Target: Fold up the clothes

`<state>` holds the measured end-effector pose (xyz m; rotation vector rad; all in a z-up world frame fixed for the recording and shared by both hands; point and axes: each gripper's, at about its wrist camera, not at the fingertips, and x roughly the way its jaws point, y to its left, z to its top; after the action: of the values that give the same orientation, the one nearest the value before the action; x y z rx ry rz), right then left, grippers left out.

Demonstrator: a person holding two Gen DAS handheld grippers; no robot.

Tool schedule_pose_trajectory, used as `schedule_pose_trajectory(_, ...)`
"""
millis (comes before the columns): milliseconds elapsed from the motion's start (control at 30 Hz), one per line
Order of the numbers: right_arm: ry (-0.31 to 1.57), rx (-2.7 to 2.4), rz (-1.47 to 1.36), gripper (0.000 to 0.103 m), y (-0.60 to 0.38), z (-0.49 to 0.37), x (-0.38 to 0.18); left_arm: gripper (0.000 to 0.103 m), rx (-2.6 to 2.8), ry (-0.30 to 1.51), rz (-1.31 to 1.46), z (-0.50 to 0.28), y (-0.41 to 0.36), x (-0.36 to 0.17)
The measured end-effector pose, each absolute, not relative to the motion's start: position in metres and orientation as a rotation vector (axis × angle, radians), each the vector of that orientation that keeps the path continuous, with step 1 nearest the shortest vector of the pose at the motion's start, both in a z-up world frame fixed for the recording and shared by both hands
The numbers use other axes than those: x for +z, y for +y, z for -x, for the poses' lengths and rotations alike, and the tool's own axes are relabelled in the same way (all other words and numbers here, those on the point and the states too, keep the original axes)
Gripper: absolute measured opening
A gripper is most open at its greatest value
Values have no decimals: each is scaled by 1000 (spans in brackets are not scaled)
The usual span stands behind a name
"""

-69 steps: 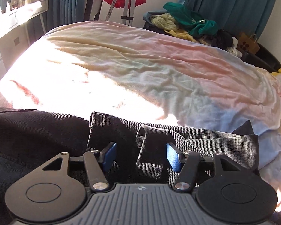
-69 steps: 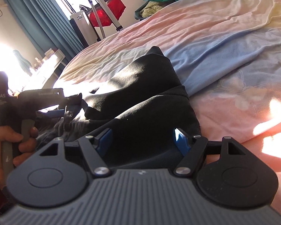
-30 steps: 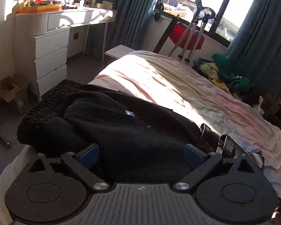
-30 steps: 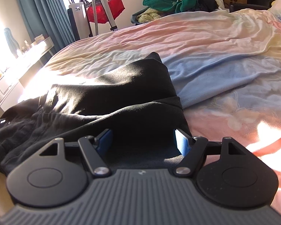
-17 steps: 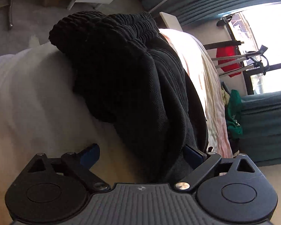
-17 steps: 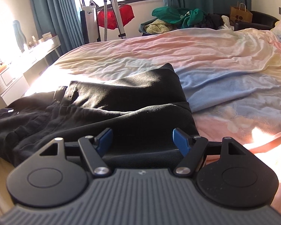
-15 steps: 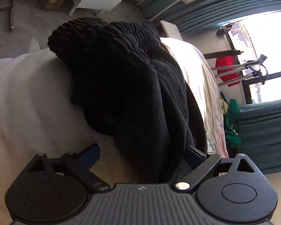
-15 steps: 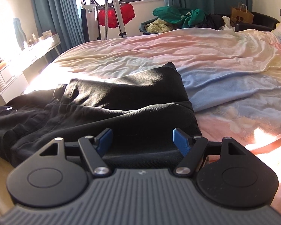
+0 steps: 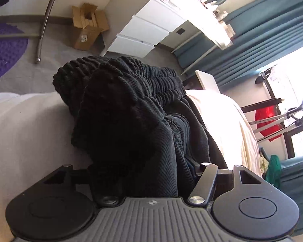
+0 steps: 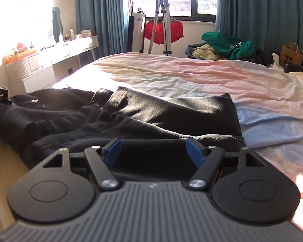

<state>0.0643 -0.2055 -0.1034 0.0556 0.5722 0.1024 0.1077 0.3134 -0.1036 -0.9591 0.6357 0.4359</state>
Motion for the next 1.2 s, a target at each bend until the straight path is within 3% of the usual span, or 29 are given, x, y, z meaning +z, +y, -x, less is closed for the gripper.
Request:
schedule_pose_trajectory(100, 647, 125, -49, 73, -198, -74, -118, 38, 424, 591, 818, -107, 298, -88)
schedule_pose_trajectory(300, 693, 143, -46, 75, -197, -82, -127, 28, 395, 486, 622, -107, 256, -56)
schedule_pose_trajectory(533, 726, 147, -177, 75, -217, -81, -116, 26, 377, 310, 246, -110, 152, 3)
schedule_pose_trajectory(867, 690, 9, -426, 76, -283, -68, -99, 25, 328, 94, 123, -93, -35, 67)
schedule_pose_trajectory(1033, 644, -171, -567, 76, -347, -65, -96, 25, 299, 19, 88, -78, -137, 55)
schedule_pose_trajectory(1200, 568, -246, -739, 76, -393, -52, -93, 27, 225, -3, -177, -70, -243, -3)
